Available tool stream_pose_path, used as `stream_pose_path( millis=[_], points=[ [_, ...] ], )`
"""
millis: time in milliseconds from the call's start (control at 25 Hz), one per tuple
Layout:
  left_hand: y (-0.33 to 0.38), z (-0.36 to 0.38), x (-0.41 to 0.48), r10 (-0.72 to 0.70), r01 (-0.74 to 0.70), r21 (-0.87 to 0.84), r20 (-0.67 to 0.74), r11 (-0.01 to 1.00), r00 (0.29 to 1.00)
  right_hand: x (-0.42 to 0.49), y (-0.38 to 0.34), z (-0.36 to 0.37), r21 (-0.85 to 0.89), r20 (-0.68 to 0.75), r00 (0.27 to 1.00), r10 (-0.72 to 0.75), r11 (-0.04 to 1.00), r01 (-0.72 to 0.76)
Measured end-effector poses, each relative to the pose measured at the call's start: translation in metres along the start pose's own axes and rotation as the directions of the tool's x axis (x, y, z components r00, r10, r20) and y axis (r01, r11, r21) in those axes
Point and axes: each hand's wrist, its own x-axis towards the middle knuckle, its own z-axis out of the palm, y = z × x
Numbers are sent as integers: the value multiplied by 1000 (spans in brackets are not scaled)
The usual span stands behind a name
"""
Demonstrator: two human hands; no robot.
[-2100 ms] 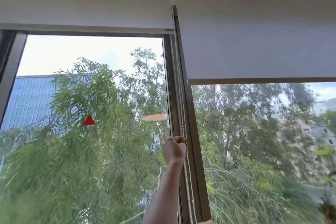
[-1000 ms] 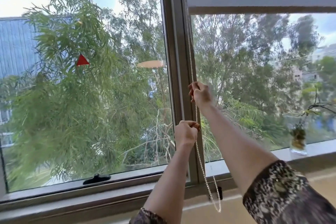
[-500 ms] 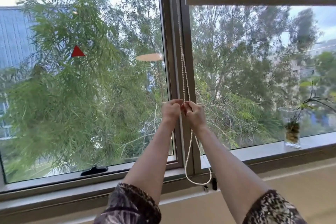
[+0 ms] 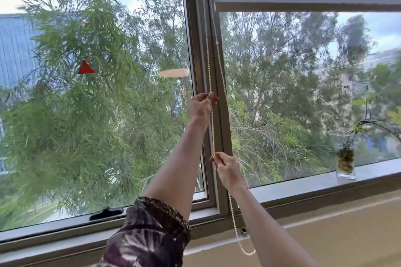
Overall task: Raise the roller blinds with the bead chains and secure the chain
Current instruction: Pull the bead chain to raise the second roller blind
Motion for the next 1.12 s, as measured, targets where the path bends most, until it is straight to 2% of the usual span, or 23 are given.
stream_pose_path(
  millis=[120, 200, 320, 520, 640, 760, 840, 960, 1120],
  points=[
    [-8, -1, 1, -4, 4, 15, -27, 1000, 1000, 2, 3, -3, -51, 54, 997, 49, 998, -46],
    [-17, -5, -1, 7, -4, 55, -50, 998, 999, 6, 2, -8, -14, 123, 984, 127, 992, -126],
    [-26, -10, -4, 13, -9, 64, -59, 998, 998, 20, -8, -20, 16, 87, 984, 159, 987, -161],
    [-27, -4, -11, 37, -32, 94, -54, 995, 998, 59, -69, -40, 163, -19, 999, 30, 986, -27],
    [-28, 5, -19, 134, -122, 233, -37, 965, 990, 84, -118, -47, 197, -81, 993, -85, 975, 100],
    [-38, 10, -32, 105, -97, 238, -23, 966, 994, 101, -148, -48, 171, -144, 979, -141, 971, 165],
    [-54, 7, -41, 71, -68, 245, -5, 967, 997, 101, -144, -46, 159, -134, 984, -119, 977, 140],
    [-89, -3, -45, 44, -48, 343, 18, 938, 999, 89, -107, -41, 119, -94, 992, -86, 988, 97],
    [-147, -17, -57, -37, 13, 528, 35, 849, 999, 67, -45, -34, 89, -36, 999, -16, 996, 19]
  ],
)
